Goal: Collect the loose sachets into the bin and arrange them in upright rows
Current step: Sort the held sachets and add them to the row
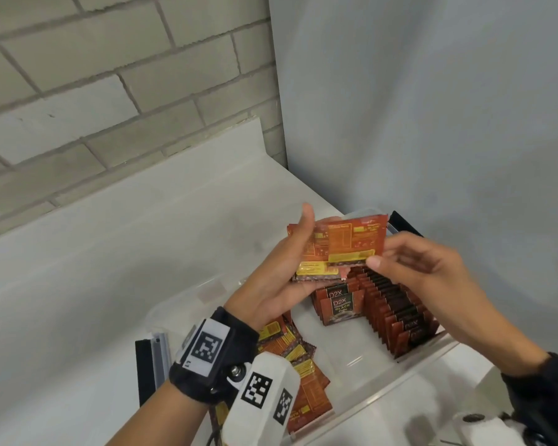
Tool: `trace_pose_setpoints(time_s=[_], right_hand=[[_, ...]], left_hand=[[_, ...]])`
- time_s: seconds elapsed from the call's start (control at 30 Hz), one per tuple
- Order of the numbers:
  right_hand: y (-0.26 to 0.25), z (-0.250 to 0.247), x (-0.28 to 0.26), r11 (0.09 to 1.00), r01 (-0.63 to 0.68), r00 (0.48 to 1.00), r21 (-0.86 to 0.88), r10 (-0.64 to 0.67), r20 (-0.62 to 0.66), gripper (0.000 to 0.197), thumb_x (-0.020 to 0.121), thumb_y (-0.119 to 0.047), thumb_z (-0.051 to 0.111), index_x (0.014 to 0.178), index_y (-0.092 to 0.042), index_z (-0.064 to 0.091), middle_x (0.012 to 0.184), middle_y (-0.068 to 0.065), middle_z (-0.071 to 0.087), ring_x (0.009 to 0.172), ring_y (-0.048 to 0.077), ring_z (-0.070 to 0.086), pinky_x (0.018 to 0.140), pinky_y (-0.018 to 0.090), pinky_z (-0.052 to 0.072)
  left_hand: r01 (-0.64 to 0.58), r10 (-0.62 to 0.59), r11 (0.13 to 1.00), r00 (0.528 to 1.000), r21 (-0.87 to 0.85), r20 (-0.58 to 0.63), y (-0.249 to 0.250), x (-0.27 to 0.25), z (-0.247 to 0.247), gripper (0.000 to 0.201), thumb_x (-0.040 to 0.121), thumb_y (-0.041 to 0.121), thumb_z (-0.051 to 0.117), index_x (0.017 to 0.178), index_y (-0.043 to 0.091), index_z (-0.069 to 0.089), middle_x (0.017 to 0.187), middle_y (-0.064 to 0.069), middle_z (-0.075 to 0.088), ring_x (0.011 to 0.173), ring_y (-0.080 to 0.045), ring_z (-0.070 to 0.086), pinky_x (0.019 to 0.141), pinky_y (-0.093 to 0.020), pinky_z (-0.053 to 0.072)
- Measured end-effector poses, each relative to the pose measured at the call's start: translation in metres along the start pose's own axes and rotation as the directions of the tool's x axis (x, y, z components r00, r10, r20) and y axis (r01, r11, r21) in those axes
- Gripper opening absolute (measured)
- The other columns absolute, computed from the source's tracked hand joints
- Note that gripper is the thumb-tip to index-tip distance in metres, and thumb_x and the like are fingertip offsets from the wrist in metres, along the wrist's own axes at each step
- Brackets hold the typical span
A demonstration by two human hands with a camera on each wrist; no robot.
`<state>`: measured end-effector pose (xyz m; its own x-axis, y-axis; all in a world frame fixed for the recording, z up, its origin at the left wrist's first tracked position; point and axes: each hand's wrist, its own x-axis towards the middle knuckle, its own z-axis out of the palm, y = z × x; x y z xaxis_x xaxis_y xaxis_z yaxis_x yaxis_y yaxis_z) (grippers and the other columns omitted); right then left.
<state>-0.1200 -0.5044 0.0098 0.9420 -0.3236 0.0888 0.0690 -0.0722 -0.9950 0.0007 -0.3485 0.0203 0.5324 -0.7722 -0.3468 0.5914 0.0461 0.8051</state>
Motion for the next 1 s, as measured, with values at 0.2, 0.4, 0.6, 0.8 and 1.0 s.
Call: trace_pose_setpoints(time_s=[0.2, 0.4, 0.6, 0.8, 1.0], right_hand=[[-0.002, -0.002, -0.005, 0.985, 0.149, 0.989, 0.089, -0.147, -0.029, 0.022, 0.069, -0.045, 0.075, 0.086, -0.03, 0.078, 0.094, -0.002, 0.074, 0.092, 0.014, 0.069, 0.075, 0.017, 0.053], [0.002, -0.004, -0.006, 0.984, 0.171, 0.985, 0.039, -0.172, 0.03, 0.028, 0.075, -0.047, 0.072, 0.094, -0.027, 0.077, 0.103, -0.003, 0.07, 0.104, 0.015, 0.064, 0.076, 0.022, 0.056], [0.003, -0.005, -0.006, 0.995, 0.096, 0.995, 0.037, -0.097, 0.033, 0.028, 0.085, -0.012, 0.058, 0.098, -0.029, 0.076, 0.106, -0.003, 0.068, 0.103, 0.015, 0.064, 0.074, 0.022, 0.055], [-0.005, 0.001, -0.004, 0.999, -0.028, 0.997, 0.03, 0.026, 0.074, 0.036, 0.079, -0.049, 0.07, 0.1, -0.02, 0.067, 0.087, -0.001, 0.074, 0.076, 0.011, 0.068, 0.069, 0.014, 0.05], [-0.001, 0.002, -0.002, 0.994, -0.093, 0.992, 0.059, 0.088, 0.089, 0.017, 0.07, -0.021, 0.072, 0.084, -0.029, 0.075, 0.084, 0.006, 0.075, 0.076, 0.015, 0.07, 0.072, 0.018, 0.054]], left_hand=[[0.125, -0.127, 0.992, 0.99, 0.027, 0.059, -0.001, 0.002, 0.002, 0.039, 0.077, 0.04, 0.063, 0.107, 0.014, 0.064, 0.092, -0.008, 0.072, 0.081, -0.017, 0.069, 0.077, -0.03, 0.057], [0.164, -0.172, 0.984, 0.977, 0.069, 0.13, -0.003, 0.001, 0.003, 0.022, 0.081, 0.018, 0.071, 0.102, 0.014, 0.072, 0.098, -0.009, 0.072, 0.085, -0.017, 0.069, 0.074, -0.028, 0.057], [0.098, -0.116, 0.988, 0.98, 0.119, 0.162, -0.003, -0.002, 0.004, 0.024, 0.083, 0.008, 0.063, 0.107, 0.01, 0.067, 0.103, -0.012, 0.071, 0.095, -0.023, 0.068, 0.088, -0.033, 0.055], [-0.104, 0.104, 0.993, 0.995, -0.059, -0.005, -0.002, 0.003, 0.005, 0.035, 0.077, 0.009, 0.066, 0.112, 0.006, 0.062, 0.108, -0.019, 0.068, 0.099, -0.031, 0.066, 0.083, -0.036, 0.056], [-0.163, 0.166, 0.983, 0.985, -0.085, 0.041, -0.004, 0.002, 0.006, 0.043, 0.076, 0.002, 0.063, 0.118, 0.012, 0.06, 0.107, -0.014, 0.069, 0.098, -0.029, 0.067, 0.085, -0.038, 0.056]])
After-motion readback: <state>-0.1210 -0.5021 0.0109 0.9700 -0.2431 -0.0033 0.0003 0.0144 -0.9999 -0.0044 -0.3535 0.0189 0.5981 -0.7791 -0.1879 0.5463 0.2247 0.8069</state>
